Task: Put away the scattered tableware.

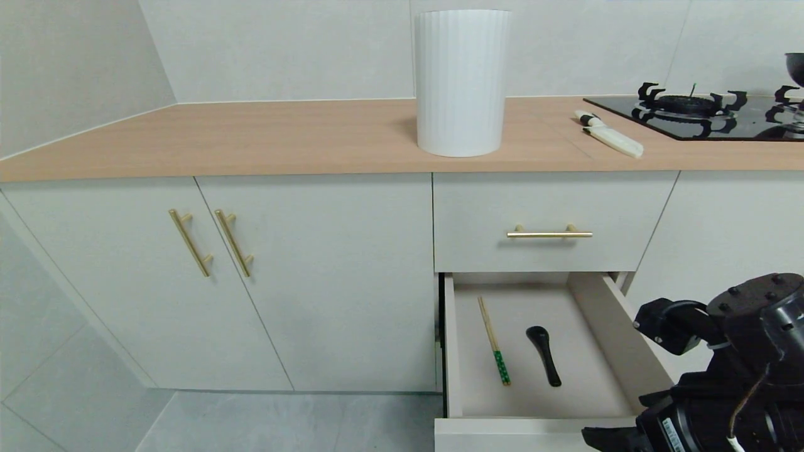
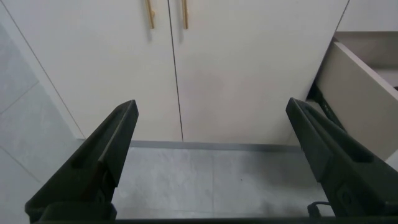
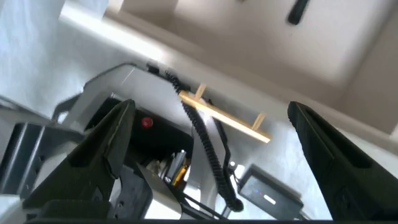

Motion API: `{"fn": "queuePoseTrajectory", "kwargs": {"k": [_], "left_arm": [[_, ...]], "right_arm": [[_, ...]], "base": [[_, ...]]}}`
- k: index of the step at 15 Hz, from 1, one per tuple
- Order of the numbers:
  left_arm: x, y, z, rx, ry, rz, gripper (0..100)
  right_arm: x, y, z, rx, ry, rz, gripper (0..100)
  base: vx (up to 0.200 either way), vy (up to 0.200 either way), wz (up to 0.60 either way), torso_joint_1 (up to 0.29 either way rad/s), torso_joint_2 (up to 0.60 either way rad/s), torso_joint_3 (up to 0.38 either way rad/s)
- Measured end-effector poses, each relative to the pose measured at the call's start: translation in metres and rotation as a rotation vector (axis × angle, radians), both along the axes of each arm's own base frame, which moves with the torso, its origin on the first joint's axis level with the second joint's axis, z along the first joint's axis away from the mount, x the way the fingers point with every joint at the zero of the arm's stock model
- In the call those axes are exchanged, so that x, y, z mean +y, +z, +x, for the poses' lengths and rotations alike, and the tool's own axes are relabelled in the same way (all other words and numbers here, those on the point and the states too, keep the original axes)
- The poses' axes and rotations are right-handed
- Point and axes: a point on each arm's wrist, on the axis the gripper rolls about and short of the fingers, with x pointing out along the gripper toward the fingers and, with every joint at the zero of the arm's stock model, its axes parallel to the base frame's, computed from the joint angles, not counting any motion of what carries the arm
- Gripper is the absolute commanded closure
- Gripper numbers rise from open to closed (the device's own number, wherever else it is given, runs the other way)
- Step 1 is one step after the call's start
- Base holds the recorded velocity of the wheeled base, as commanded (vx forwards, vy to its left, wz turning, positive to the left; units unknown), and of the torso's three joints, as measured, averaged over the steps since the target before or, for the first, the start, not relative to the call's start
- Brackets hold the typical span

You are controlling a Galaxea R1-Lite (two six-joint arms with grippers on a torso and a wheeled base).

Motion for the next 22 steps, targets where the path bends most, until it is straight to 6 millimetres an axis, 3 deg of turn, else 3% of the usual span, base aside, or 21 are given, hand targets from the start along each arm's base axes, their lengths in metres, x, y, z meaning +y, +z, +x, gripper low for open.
{"fn": "queuePoseTrajectory", "kwargs": {"k": [13, 22], "left_arm": [[0.0, 0.0, 0.0, 0.0, 0.0, 0.0, 0], [0.0, 0.0, 0.0, 0.0, 0.001, 0.0, 0]], "right_arm": [[0.01, -0.041, -0.003, 0.206, 0.107, -0.228, 0], [0.031, -0.053, 0.035, 0.25, -0.192, -0.216, 0]], "base": [[0.0, 0.0, 0.0, 0.0, 0.0, 0.0], [0.0, 0.0, 0.0, 0.0, 0.0, 0.0]]}}
